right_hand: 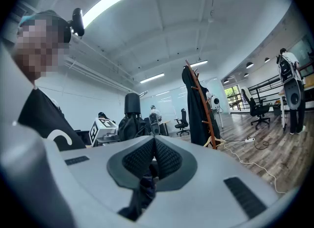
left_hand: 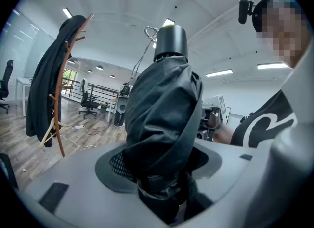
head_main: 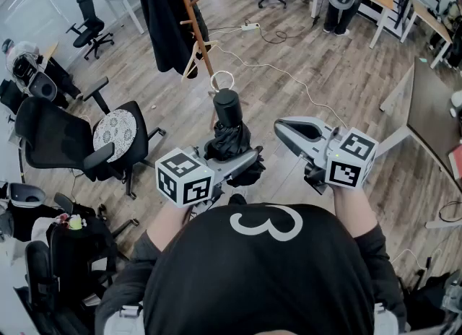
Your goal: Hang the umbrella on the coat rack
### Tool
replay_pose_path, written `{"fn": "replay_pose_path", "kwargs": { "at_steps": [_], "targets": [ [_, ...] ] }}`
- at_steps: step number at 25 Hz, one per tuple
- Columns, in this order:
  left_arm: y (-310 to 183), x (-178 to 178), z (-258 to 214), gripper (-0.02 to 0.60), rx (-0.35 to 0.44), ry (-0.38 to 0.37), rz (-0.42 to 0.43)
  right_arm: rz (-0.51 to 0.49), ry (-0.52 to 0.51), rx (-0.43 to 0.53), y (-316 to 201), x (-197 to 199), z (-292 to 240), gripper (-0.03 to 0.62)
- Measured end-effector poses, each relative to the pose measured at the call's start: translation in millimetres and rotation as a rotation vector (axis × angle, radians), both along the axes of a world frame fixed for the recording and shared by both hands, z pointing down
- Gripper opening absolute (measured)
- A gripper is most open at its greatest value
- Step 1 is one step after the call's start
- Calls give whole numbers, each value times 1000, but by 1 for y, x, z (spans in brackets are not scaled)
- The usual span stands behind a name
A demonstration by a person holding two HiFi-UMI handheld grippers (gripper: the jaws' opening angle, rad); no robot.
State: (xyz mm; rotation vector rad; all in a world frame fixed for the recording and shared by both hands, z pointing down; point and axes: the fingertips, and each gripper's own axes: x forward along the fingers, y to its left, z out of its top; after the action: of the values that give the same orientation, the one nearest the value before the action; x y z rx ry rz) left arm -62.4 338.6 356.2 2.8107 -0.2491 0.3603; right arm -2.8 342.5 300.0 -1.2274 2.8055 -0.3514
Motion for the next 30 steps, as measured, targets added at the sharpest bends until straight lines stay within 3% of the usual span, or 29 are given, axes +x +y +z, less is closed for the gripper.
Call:
{"fn": "replay_pose_path", "kwargs": {
  "at_steps": [11,19,30],
  "targets": [
    [-19,4,8,272,-31,-7,16,15,-20,-19,-21,3,8,26],
    [-39,8,20,273,-55,-23,33,-11,-164,-66,-41,6,17,26],
    [-112,8,45,272,-137,-53,30,9,-206,-136,-114,6,44,28]
  ]
}}
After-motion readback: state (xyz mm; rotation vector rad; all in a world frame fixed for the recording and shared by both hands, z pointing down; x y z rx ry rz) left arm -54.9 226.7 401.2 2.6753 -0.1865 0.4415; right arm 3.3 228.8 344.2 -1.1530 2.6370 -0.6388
